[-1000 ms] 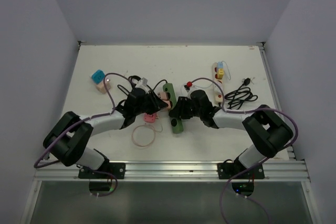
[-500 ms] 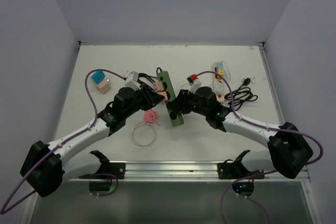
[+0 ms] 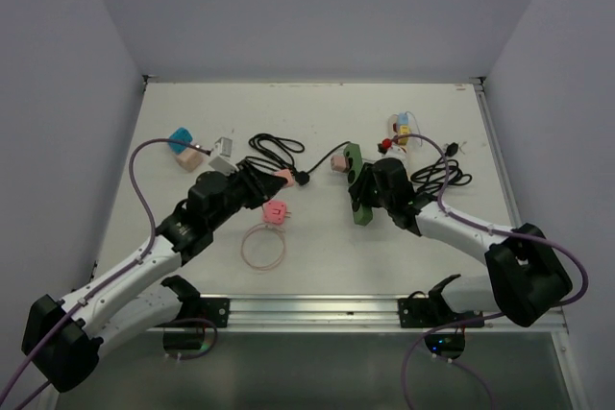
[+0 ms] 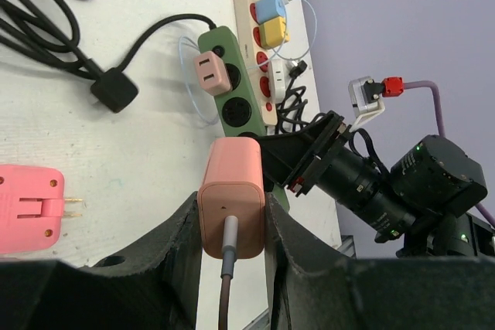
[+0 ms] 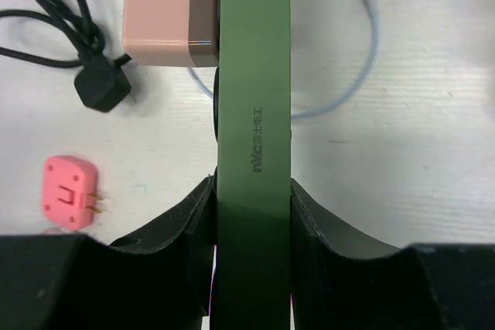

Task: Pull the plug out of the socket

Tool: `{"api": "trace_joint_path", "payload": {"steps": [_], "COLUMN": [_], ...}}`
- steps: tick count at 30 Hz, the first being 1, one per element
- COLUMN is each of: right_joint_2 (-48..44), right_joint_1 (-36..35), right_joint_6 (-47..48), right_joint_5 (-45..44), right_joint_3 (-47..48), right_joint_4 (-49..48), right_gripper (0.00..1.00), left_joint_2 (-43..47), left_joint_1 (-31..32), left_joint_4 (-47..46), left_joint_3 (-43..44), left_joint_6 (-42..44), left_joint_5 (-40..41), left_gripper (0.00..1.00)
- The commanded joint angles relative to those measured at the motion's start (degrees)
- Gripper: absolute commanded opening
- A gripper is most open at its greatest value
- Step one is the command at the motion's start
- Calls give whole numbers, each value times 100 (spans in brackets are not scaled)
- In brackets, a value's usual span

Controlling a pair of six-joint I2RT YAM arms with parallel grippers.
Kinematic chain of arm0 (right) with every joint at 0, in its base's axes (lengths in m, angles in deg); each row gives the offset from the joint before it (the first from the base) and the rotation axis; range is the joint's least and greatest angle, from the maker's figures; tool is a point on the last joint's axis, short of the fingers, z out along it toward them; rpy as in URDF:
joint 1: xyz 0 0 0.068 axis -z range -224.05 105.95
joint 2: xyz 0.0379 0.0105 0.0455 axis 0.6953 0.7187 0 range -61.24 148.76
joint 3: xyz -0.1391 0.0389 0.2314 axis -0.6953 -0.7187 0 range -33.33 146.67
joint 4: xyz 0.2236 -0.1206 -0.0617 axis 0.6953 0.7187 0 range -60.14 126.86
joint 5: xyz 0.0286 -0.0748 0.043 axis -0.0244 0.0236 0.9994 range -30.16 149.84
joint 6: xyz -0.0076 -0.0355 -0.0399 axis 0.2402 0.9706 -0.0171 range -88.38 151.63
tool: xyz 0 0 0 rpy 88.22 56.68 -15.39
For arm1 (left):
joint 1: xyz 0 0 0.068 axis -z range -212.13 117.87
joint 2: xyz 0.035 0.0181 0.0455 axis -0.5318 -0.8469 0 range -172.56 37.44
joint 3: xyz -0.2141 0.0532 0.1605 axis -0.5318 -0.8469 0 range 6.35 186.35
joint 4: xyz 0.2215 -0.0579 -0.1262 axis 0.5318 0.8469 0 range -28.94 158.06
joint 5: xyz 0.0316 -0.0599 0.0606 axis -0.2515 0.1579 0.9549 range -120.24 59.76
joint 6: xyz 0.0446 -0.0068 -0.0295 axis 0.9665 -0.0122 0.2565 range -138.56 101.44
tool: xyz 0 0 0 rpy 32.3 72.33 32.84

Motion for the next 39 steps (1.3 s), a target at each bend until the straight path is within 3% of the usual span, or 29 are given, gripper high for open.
{"api": "trace_joint_path", "payload": {"steps": [1, 7, 12, 19, 22, 23, 25, 26, 31, 32, 34, 39], "right_joint_2": [-130, -446, -842, -930, -869, -842, -781, -763, -675, -675, -675, -737], "right_joint_1": [-65, -56, -56, -64, -65, -73, -73, -82, -170, -179, -205, -249], "right_joint_6": [47, 292, 503, 618, 697, 706, 715, 741, 838, 846, 890, 969], "right_joint_5": [-638, -111, 197, 899, 1216, 1399, 1532, 1594, 1805, 1832, 1893, 1955], "right_joint_3": [51, -168, -362, -494, -476, -485, -503, -503, -468, -468, -476, -476], "right_joint_4": [-221, -739, -942, -1337, -1486, -1530, -1627, -1697, -1724, -1724, -1715, -1636], "right_gripper": [0, 0, 0, 0, 0, 0, 0, 0, 0, 0, 0, 0], "left_joint_2": [32, -460, -1426, -2490, -2666, -2702, -2719, -2711, -2579, -2448, -2290, -1525], "left_joint_1": [-22, -92, -417, -558, -566, -575, -575, -575, -584, -584, -584, -610], "left_joint_4": [48, -110, -953, -1876, -2306, -2377, -2492, -2536, -2457, -2413, -2256, -1606], "left_joint_3": [-59, -129, -349, -674, -884, -920, -981, -1008, -1025, -1026, -1008, -771], "left_joint_6": [-33, 73, 187, 196, 179, 179, 179, 179, 205, 196, 205, 407], "left_joint_5": [186, 2, -1043, -1475, -1475, -1484, -1493, -1493, -1510, -1519, -1502, -1238], "left_gripper": [0, 0, 0, 0, 13, 29, 47, 60, 86, 94, 100, 100]}}
